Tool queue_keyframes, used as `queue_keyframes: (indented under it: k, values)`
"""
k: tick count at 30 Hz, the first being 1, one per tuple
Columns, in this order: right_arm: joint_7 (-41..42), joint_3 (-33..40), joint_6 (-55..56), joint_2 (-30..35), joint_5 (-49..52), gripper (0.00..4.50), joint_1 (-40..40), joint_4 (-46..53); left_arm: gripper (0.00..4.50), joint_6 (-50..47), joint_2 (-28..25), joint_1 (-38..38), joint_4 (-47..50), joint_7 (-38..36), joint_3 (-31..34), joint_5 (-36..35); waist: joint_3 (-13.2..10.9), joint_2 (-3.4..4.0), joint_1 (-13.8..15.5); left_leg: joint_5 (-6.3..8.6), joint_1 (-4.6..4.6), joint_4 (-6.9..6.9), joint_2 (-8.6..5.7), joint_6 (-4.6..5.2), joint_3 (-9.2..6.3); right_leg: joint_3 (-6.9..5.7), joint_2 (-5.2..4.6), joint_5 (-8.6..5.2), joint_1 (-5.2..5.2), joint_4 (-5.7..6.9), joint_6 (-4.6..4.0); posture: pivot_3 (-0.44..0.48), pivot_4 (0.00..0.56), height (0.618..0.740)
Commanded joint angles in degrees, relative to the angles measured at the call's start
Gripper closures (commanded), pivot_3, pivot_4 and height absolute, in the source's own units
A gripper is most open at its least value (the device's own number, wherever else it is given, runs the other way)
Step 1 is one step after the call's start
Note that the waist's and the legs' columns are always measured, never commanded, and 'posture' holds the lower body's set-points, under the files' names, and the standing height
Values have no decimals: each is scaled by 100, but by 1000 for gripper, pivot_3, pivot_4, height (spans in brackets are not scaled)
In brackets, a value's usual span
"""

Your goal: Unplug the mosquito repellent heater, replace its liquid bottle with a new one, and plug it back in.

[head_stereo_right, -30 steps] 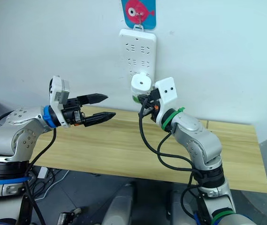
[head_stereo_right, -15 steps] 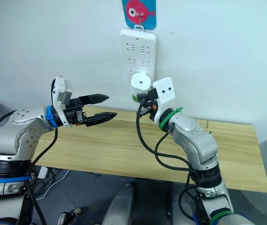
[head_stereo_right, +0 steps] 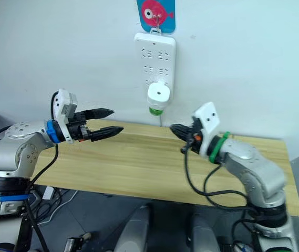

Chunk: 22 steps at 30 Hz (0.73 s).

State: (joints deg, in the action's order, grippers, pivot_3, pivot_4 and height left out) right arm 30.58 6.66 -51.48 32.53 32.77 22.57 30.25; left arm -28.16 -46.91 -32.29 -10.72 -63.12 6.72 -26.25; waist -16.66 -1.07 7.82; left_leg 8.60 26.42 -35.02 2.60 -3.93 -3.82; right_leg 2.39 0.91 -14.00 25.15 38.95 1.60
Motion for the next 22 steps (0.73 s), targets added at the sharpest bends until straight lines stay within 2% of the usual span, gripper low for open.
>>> queue_keyframes:
  k: [1,4,9,13,22]
  values:
    - [481,957,557,731,-149,2909,-273,-638,0,612,-406,-163,-633,-118,29,499,0,0,4,0,0,1,0,1,3,2,0,-1,0,-1,0,370,239,740]
    - [960,1535,1317,1432,-508,1798,-733,-1554,0,1196,-574,-307,-1525,-99,45,838,0,0,18,1,-4,4,0,1,9,6,0,-2,1,-1,0,370,247,740]
    - [1538,2016,2270,1964,-825,16,-1376,-2522,0,1875,-724,-513,-2642,-157,113,1158,0,0,10,2,-6,5,2,3,21,14,0,-1,2,-1,-2,369,248,740]
    - [1594,2135,2523,2008,-858,16,-1471,-2896,0,2177,-702,-710,-3089,-177,74,1317,0,0,4,2,-13,3,3,3,24,16,0,-2,0,4,1,369,248,740]
    - [1431,2065,2436,1845,-841,16,-1401,-2843,0,2304,-541,-1027,-3274,-258,-9,1432,0,-1,-8,2,-20,4,3,2,34,25,-2,-16,-3,5,24,357,253,740]
